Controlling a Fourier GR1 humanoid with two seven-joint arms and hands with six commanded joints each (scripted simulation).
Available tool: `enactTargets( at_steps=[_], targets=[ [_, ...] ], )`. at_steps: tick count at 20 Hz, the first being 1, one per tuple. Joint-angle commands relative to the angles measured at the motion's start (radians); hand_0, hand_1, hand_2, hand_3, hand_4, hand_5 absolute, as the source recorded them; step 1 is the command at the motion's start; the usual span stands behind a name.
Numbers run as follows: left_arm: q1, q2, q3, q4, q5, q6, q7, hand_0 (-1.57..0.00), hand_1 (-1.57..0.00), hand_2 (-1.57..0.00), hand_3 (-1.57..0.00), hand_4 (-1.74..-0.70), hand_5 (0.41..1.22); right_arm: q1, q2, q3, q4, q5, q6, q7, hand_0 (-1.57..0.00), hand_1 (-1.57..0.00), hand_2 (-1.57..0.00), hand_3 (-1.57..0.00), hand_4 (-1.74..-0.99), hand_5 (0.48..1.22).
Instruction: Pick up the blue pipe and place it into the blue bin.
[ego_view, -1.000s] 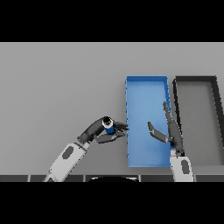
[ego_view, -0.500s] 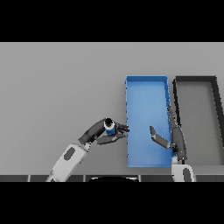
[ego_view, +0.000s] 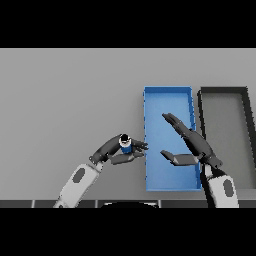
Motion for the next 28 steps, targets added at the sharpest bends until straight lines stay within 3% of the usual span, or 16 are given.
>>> enactTargets(
  at_steps=[1,5,10,18,20,21,23,25,28],
  targets=[
    [0.004,-0.003,0.001,-0.004,-0.005,0.001,0.000,-1.57,-1.57,-1.57,-1.57,-1.47,1.221,-0.041,-0.008,0.023,-0.007,0.001,0.007,0.034,0.00,-0.01,-0.10,0.00,-1.261,0.560],
    [-0.009,-0.013,0.013,0.011,-0.027,-0.010,0.019,-1.57,-1.57,-1.57,-1.57,-1.47,1.221,-0.175,-0.024,0.094,-0.012,-0.006,0.047,0.115,0.00,0.00,-0.05,0.00,-1.296,0.556],
    [0.001,-0.019,0.030,0.018,-0.030,-0.044,-0.023,-1.57,-1.57,-1.57,-1.57,-1.47,1.221,-0.309,0.022,0.166,0.044,-0.047,0.079,0.196,0.00,0.00,-0.04,0.00,-1.282,0.555],
    [-0.002,-0.042,0.060,0.025,-0.033,-0.078,0.008,-1.57,-1.57,-1.57,-1.57,-1.47,1.221,-0.483,0.100,0.235,0.164,-0.008,0.123,0.237,-0.02,-0.03,-0.08,0.00,-1.186,0.521],
    [0.004,-0.040,0.066,0.030,-0.051,-0.081,-0.005,-1.57,-1.57,-1.57,-1.57,-1.47,1.221,-0.519,0.119,0.237,0.211,0.002,0.134,0.234,-0.03,-0.06,-0.11,-0.01,-1.192,0.507],
    [-0.006,-0.047,0.069,0.033,-0.055,-0.082,0.022,-1.57,-1.57,-1.57,-1.57,-1.47,1.221,-0.536,0.118,0.236,0.235,0.001,0.153,0.233,-0.07,-0.11,-0.17,-0.04,-1.204,0.497],
    [0.004,-0.057,0.068,0.029,-0.056,-0.092,0.021,-1.57,-1.57,-1.57,-1.57,-1.52,1.221,-0.560,0.135,0.251,0.252,0.001,0.168,0.239,-0.32,-0.36,-0.38,-0.24,-1.278,0.485],
    [-0.001,-0.052,0.074,0.026,-0.063,-0.096,0.069,-1.57,-1.57,-1.57,-1.57,-1.59,1.221,-0.559,0.154,0.263,0.267,0.010,0.176,0.218,-0.70,-0.70,-0.74,-0.60,-1.406,0.500],
    [-0.001,-0.058,0.084,0.025,-0.068,-0.094,0.075,-1.57,-1.57,-1.57,-1.51,-1.66,1.221,-0.568,0.170,0.260,0.273,-0.008,0.162,0.225,-1.13,-1.13,-1.15,-0.95,-1.551,0.596]
  ],
)
